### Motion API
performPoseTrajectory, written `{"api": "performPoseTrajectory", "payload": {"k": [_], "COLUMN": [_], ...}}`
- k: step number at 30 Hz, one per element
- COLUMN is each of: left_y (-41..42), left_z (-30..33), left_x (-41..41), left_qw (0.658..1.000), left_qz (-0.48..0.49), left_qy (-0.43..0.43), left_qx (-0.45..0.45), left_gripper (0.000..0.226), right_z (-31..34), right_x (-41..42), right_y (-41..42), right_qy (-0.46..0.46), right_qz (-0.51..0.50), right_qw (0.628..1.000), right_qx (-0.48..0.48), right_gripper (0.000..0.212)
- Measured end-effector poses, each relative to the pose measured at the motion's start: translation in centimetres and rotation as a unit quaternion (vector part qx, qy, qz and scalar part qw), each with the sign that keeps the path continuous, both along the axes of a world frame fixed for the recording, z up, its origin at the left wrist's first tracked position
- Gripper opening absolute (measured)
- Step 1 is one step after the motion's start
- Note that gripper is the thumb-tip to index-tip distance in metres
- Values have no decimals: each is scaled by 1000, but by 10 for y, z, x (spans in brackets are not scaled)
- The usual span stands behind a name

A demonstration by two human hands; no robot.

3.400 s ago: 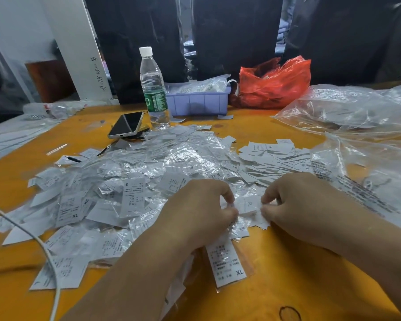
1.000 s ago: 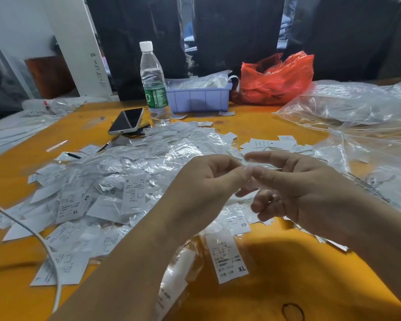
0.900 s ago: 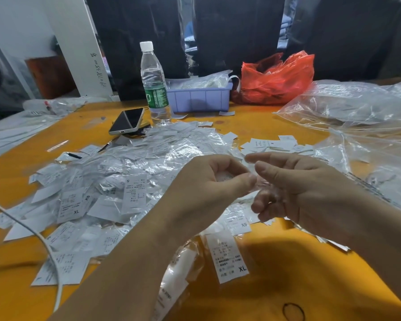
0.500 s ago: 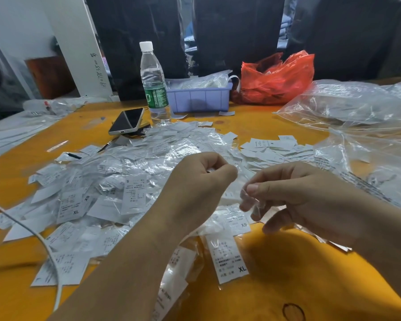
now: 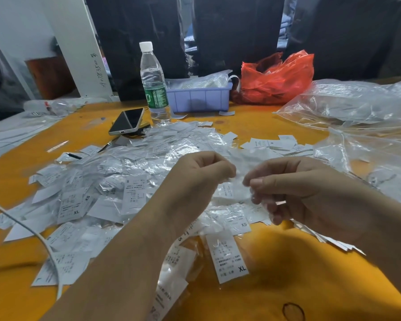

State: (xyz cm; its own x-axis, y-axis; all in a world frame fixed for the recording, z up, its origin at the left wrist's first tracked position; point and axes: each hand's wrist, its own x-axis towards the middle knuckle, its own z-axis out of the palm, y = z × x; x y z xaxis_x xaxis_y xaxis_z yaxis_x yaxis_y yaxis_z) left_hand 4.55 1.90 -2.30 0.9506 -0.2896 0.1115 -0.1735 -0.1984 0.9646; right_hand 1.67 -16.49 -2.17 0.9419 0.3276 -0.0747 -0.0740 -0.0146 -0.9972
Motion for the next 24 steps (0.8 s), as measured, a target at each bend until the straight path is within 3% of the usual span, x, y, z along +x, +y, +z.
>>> {"api": "performPoseTrajectory", "payload": {"k": [4,9,14,20,24], "left_y": [-1,-1,-2,-6,-10], "left_z": [-3,-5,-8,-5,-6], "left_x": [0,0,1,-5,-8], "left_qw": [999,999,999,998,998], "left_qz": [-22,-11,-15,-37,-52], "left_qy": [-25,-26,-30,-41,-37], "left_qx": [11,-32,-6,-17,-5], "left_gripper": [17,14,28,8,7], "right_z": [-2,0,-1,-1,-2], "right_x": [0,5,6,7,7], "right_y": [1,-1,-1,-2,-2], "right_qy": [7,-13,-23,-46,-56], "right_qz": [17,-89,-129,-167,-186], "right_qw": [1000,995,989,982,978], "right_qx": [-20,43,70,75,77], "right_gripper": [21,23,19,24,23]}}
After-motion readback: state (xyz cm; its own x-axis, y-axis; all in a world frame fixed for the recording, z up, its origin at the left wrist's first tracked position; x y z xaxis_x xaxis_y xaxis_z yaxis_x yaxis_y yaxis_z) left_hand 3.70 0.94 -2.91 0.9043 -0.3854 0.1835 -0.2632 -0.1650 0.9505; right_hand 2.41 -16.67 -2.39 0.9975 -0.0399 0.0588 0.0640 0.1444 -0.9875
